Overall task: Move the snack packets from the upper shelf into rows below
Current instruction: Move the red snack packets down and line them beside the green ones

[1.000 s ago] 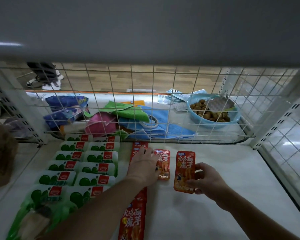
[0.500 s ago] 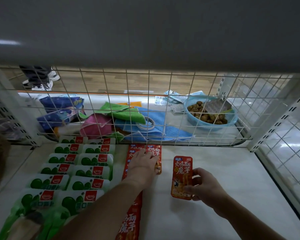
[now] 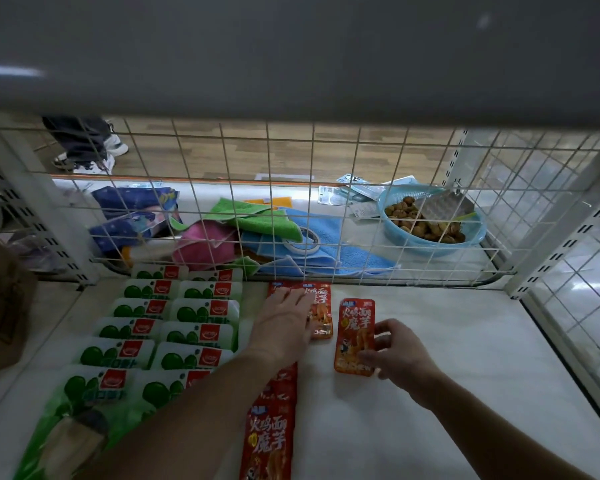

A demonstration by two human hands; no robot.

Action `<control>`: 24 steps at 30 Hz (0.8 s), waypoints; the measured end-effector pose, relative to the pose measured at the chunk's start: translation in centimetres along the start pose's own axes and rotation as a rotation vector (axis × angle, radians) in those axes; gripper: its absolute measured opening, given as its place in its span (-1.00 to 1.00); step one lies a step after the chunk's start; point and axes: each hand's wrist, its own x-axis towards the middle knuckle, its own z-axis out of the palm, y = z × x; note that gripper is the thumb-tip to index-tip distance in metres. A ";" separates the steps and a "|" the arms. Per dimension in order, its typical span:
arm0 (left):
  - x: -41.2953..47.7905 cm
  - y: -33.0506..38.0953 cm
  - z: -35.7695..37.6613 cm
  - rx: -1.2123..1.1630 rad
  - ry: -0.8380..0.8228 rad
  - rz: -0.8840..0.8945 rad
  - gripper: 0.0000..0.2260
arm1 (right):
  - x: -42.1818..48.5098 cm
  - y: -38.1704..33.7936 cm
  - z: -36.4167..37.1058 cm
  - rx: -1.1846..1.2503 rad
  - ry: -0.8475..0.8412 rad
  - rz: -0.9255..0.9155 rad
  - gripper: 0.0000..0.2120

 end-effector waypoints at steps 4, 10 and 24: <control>-1.6 -2.1 -0.9 -0.070 0.031 -0.019 -0.53 | 1.4 -2.3 2.7 -0.013 0.019 -0.043 -0.67; -3.7 -4.6 -2.0 -0.001 0.027 0.024 -0.52 | 2.3 -3.4 5.7 -0.132 0.063 -0.086 -0.73; -3.1 -4.1 -1.7 -0.008 0.056 0.028 -0.53 | 2.7 -2.2 6.9 -0.324 0.213 -0.163 -0.75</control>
